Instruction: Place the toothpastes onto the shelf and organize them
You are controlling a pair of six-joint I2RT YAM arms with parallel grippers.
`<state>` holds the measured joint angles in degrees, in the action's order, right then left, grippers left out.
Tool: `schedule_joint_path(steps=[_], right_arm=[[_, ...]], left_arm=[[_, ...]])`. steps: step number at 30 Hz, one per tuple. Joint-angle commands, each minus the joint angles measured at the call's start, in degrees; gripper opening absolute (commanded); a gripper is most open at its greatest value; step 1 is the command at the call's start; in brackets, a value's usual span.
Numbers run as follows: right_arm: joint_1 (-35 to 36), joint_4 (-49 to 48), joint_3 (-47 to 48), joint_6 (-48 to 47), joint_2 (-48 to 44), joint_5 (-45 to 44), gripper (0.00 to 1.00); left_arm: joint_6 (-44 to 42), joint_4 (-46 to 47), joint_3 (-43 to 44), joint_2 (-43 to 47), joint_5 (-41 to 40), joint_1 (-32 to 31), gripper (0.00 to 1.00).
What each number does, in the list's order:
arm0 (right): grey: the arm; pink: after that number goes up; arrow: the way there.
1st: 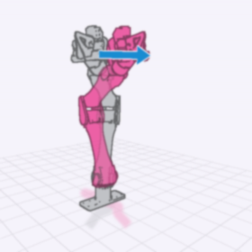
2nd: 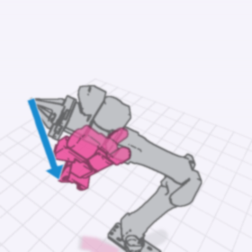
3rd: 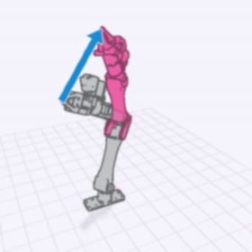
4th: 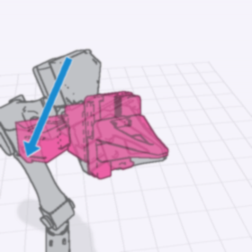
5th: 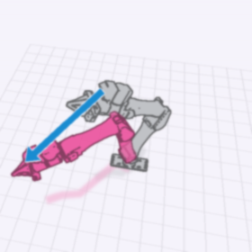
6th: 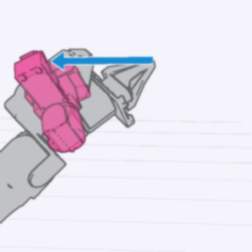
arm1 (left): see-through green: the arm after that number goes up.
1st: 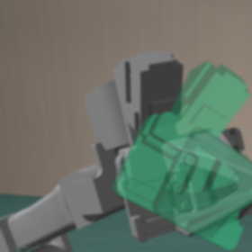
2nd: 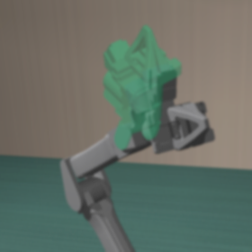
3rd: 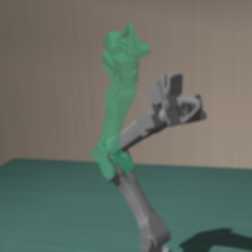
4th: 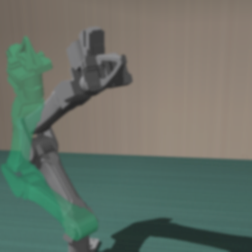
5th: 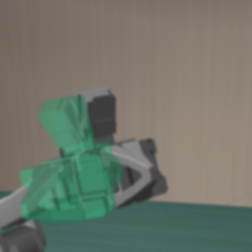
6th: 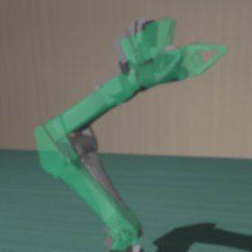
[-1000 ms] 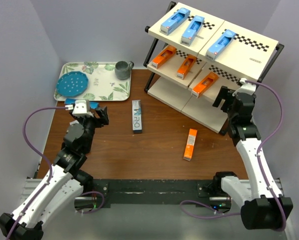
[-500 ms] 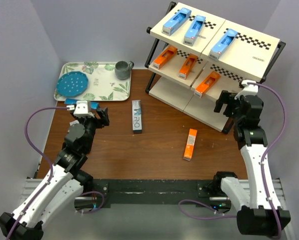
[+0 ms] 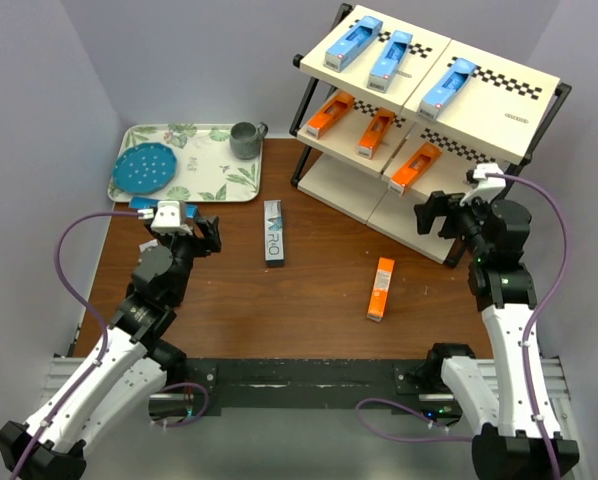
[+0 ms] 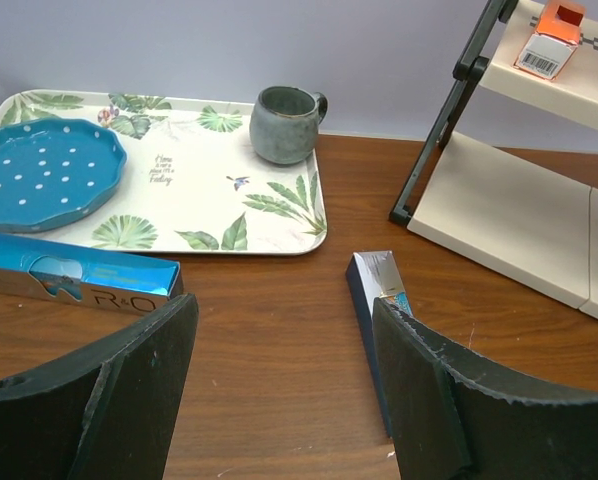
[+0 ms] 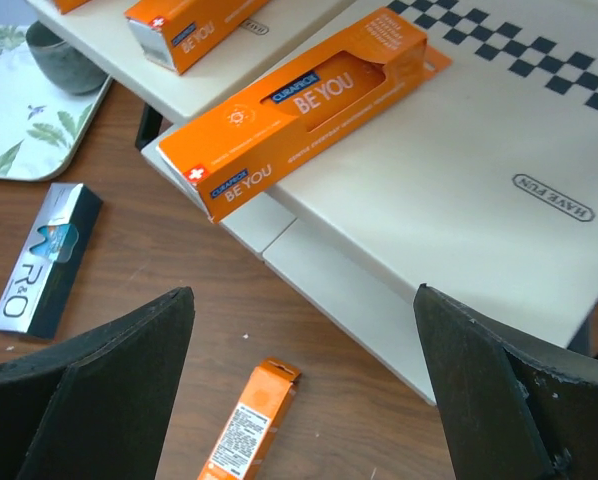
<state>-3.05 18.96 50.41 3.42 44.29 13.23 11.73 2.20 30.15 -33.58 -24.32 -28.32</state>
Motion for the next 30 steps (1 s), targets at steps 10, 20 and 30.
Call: schedule_joint_path(steps=[10,20,30], right_arm=[[24.3,-8.6,1.2,1.6,2.3,-29.9,0.94],[28.9,-13.9,3.9,1.7,10.5,-41.8,0.80],[29.3,-18.3,3.8,-2.1,14.9,-44.7,0.63]], left_arm=[[-0.8,2.9,0.0,0.2,0.4,-0.4,0.75],[-0.9,2.8,0.0,0.5,0.4,-0.4,0.75],[-1.0,2.6,0.1,1.1,0.1,-0.4,0.75]])
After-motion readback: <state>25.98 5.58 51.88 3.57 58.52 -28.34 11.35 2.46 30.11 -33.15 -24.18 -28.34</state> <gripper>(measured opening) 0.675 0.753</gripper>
